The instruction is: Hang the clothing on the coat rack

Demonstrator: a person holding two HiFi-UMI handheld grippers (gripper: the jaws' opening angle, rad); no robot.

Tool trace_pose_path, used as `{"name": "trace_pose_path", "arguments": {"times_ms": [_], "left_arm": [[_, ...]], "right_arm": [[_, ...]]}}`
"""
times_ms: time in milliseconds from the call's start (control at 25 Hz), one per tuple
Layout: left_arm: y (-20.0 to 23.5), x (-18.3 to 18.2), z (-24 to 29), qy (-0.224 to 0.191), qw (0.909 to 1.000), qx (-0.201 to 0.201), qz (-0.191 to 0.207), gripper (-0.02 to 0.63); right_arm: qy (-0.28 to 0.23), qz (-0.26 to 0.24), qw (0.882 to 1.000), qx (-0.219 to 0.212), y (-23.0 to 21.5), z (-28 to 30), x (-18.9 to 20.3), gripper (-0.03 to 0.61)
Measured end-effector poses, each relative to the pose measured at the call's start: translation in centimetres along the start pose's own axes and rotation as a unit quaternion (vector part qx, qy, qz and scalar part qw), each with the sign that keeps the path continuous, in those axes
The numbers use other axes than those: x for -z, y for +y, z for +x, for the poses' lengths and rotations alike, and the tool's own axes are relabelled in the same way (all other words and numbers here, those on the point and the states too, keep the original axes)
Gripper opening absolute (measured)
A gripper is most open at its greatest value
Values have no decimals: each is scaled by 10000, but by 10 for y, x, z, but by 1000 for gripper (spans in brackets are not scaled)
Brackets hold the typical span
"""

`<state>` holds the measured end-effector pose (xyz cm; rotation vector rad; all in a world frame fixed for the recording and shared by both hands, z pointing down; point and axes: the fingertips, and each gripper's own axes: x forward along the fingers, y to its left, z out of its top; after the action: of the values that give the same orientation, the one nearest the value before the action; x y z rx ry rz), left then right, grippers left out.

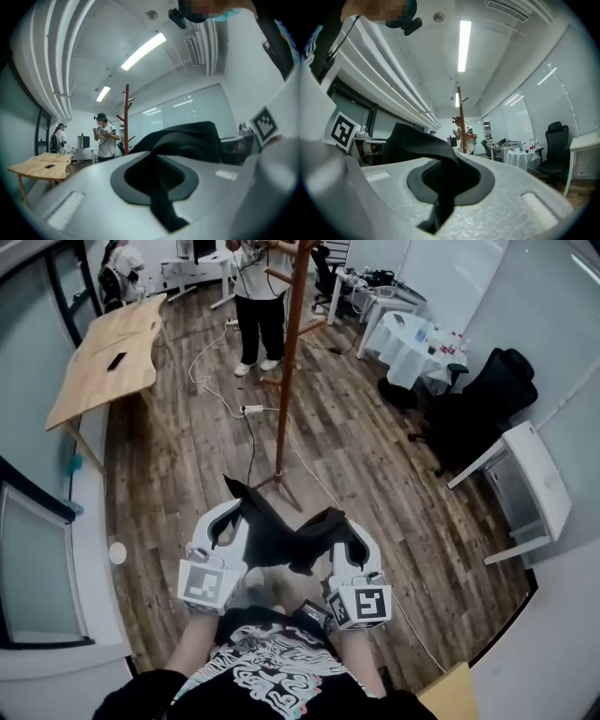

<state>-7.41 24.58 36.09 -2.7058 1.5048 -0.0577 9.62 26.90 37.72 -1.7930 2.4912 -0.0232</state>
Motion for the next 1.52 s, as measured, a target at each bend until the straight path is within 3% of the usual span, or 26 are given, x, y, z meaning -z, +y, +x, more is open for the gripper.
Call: {"name": "trace_pose_path", "arguments": {"times_ms": [160, 360, 560, 760, 1200, 1320, 1520], "left_arm": [[0, 5, -1, -154, 9996, 30, 218, 14], [-4, 7, 1, -180, 9997, -4, -144, 14], [-4, 12, 12, -194, 9996, 201, -22, 14], [2, 18, 35, -94, 9998, 142, -52, 14], [29, 36, 96, 207, 9994, 56, 277, 14], [46, 38, 115, 328, 9994, -28, 128, 14], [69, 49, 151, 397, 9988, 94, 281, 14]], "right_arm": [[-31, -22, 10000, -67, -1, -3, -1, 12], [3, 15, 9999, -107, -3, -4, 1, 12], [28, 44, 9999, -138, -9, 6, 4, 12], [128, 85, 9998, -110, -26, 22, 11, 12], [204, 74, 9998, -13, -63, 85, 23, 12], [215, 36, 9998, -1, -69, 109, 22, 12], [252, 18, 9996, 82, -84, 149, 25, 12]]}}
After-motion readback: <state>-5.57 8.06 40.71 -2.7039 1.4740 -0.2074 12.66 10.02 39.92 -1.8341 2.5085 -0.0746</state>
